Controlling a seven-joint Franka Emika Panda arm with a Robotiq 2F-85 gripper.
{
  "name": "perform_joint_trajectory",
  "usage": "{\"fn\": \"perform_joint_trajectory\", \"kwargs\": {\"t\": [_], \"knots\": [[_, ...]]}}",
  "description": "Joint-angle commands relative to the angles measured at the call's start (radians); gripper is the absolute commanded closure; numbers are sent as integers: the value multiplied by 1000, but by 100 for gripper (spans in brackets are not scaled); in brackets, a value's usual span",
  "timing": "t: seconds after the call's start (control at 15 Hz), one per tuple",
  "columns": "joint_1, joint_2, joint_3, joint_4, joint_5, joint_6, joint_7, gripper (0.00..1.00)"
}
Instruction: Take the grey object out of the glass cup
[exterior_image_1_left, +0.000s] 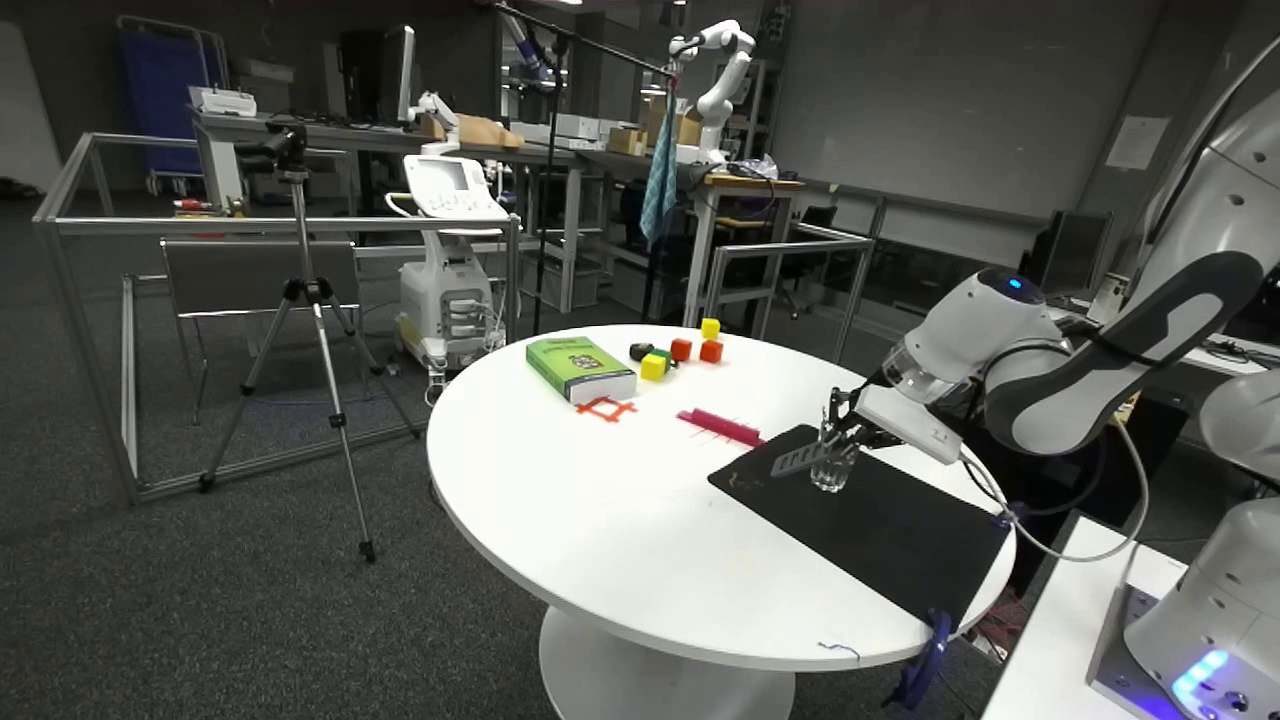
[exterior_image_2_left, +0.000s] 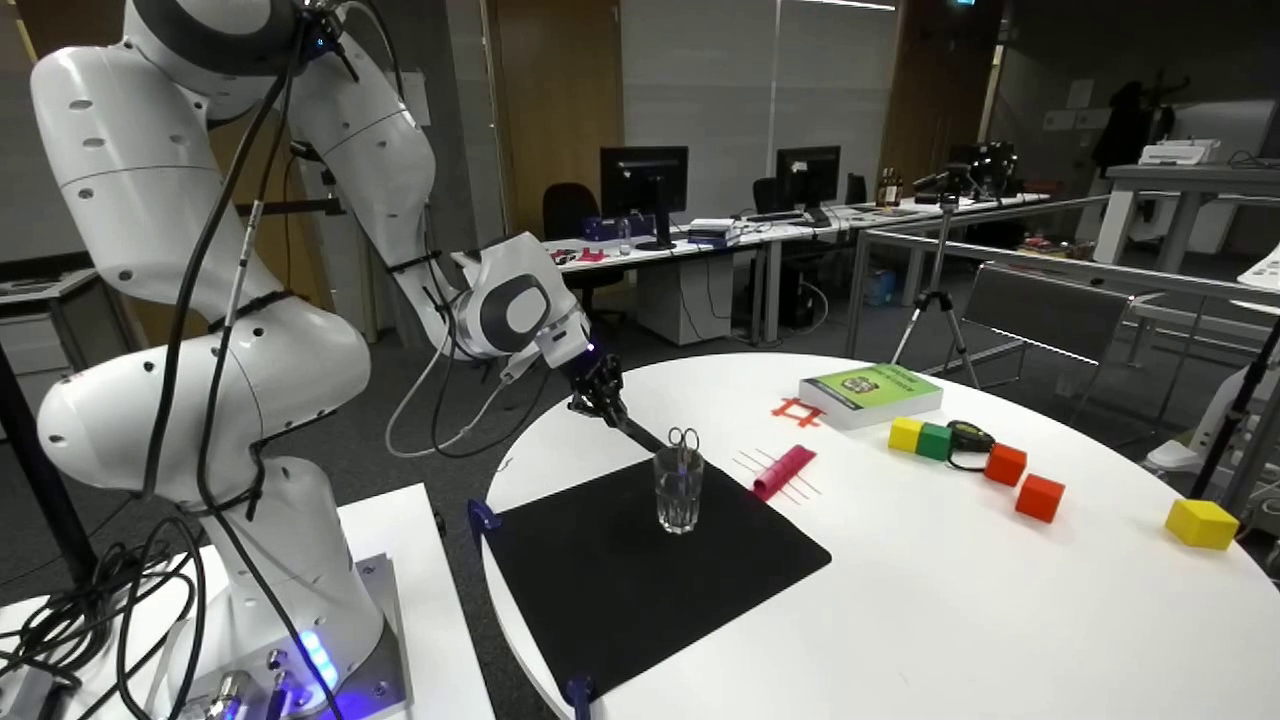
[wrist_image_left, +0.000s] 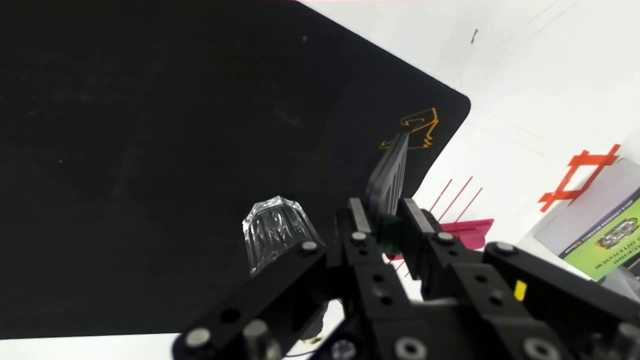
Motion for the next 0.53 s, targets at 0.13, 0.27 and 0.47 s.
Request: {"fn": "perform_joint_trajectory", "kwargs": {"t": [0.13, 0.27, 0.47], "knots": [[-183, -2, 177, 3, -18, 47, -4, 95], [-252, -5, 248, 10, -15, 59, -4, 95], [-363, -12, 362, 33, -5, 80, 6, 95]]}}
